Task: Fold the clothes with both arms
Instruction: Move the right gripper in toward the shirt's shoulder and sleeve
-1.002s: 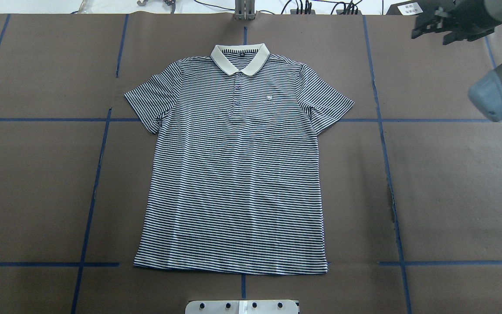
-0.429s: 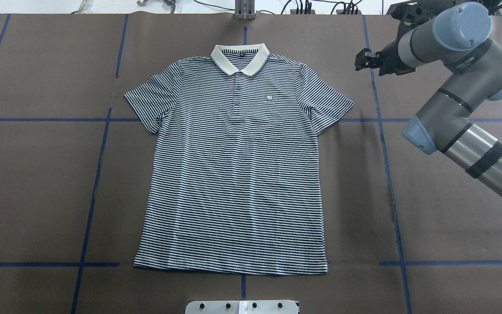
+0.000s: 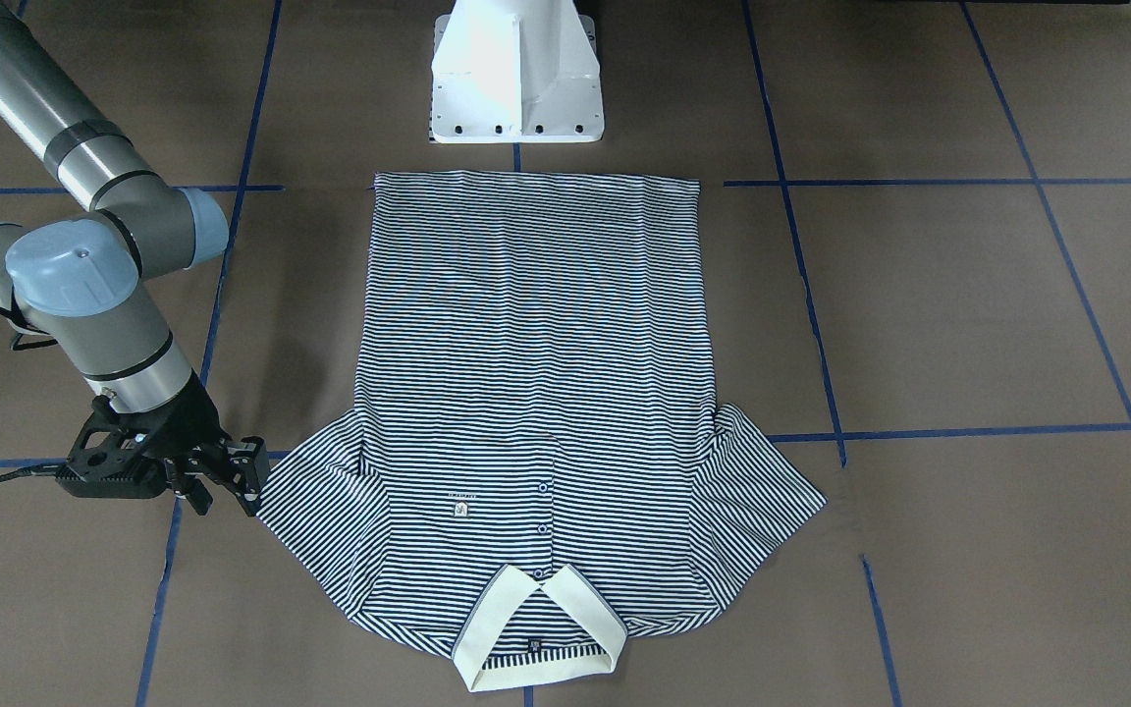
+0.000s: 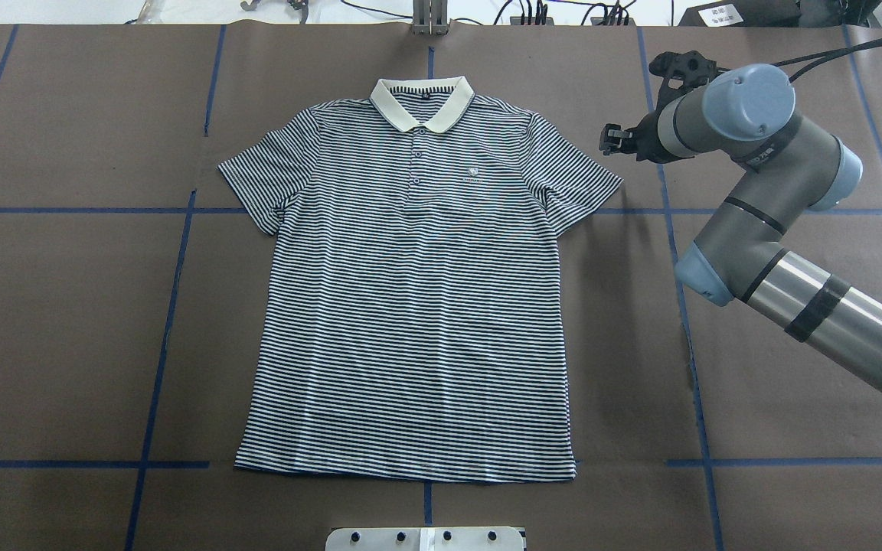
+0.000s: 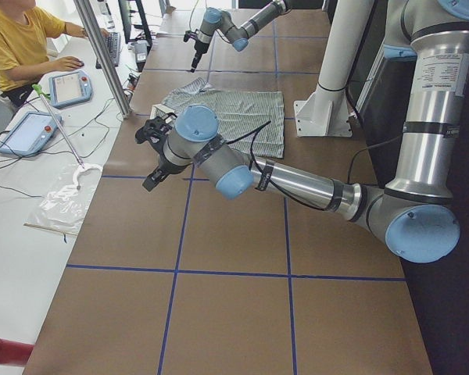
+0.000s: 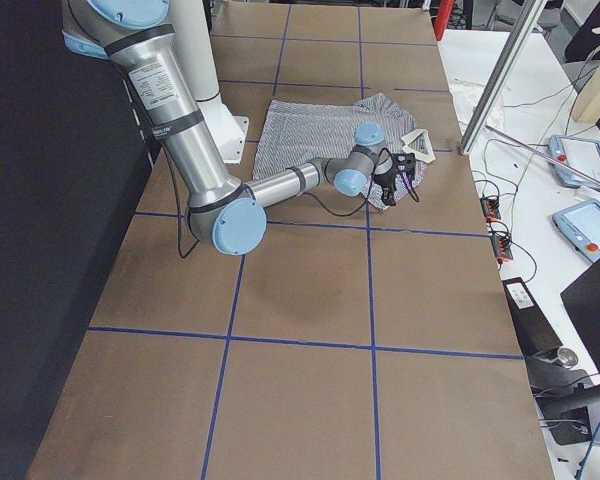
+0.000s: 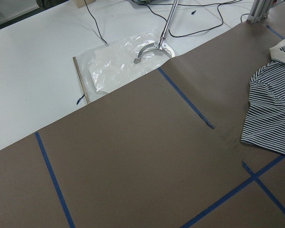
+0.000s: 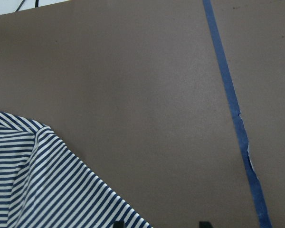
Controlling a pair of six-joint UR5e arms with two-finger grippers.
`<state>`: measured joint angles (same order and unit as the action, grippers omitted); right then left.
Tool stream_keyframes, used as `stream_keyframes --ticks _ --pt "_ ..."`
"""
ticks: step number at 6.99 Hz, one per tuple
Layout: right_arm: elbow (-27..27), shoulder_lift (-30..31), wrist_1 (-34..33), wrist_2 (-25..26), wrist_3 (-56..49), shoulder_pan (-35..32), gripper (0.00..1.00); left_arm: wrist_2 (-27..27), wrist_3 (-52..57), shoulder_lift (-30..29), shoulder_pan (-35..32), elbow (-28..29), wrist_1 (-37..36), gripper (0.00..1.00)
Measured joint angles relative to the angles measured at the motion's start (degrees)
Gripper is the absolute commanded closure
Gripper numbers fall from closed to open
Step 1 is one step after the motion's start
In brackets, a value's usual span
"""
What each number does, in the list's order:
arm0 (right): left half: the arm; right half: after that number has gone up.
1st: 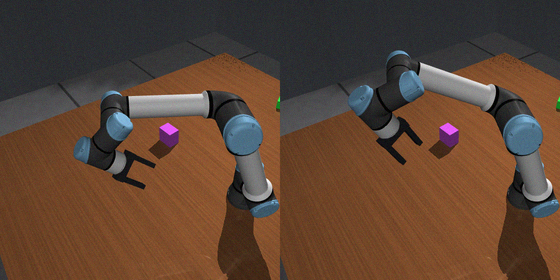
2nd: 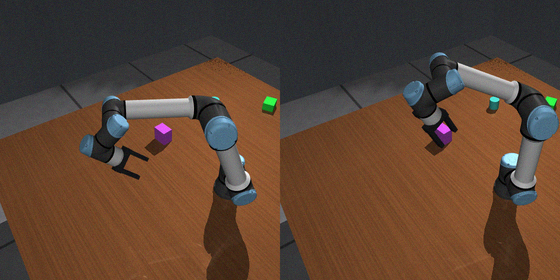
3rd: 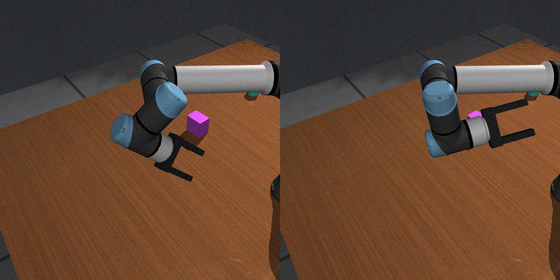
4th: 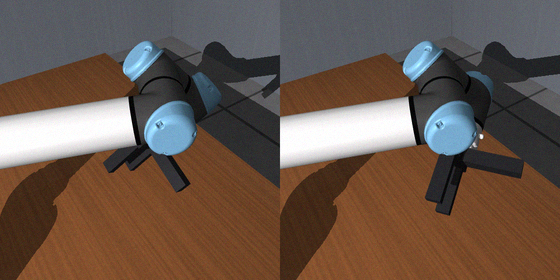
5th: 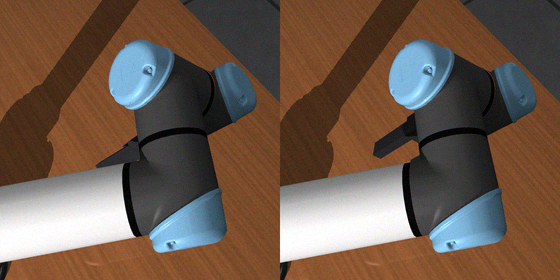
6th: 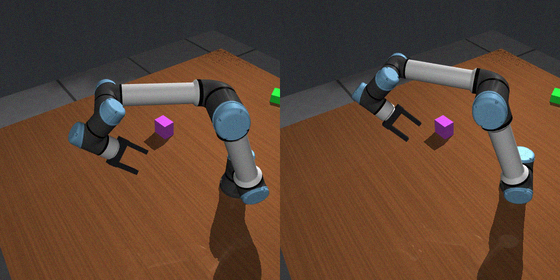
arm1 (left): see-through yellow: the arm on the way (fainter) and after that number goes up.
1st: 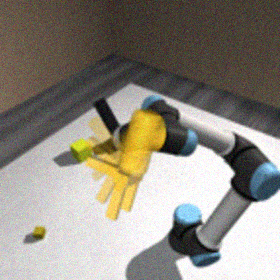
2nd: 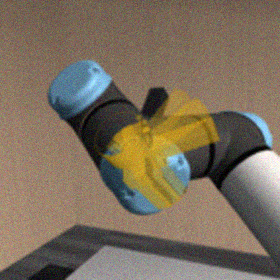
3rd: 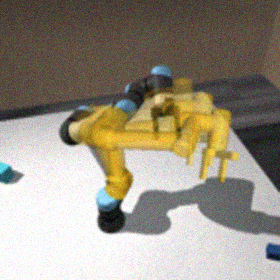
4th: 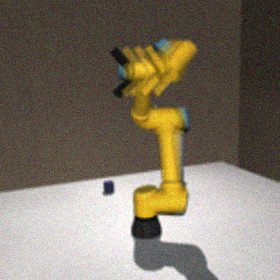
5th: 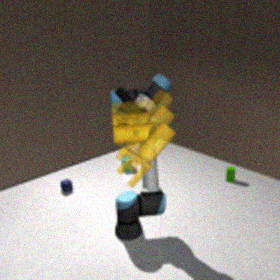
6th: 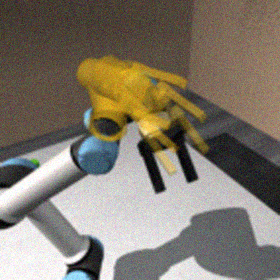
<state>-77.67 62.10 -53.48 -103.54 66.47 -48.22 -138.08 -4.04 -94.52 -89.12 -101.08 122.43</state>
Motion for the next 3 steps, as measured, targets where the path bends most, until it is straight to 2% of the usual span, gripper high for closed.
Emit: stream_keyframes --ticks 3 --pt "1.6 -0.1 0.1 1.7 0.0 2.0 0.41 0.1 0.0 0.0 0.2 0.2 0.0 0.0"
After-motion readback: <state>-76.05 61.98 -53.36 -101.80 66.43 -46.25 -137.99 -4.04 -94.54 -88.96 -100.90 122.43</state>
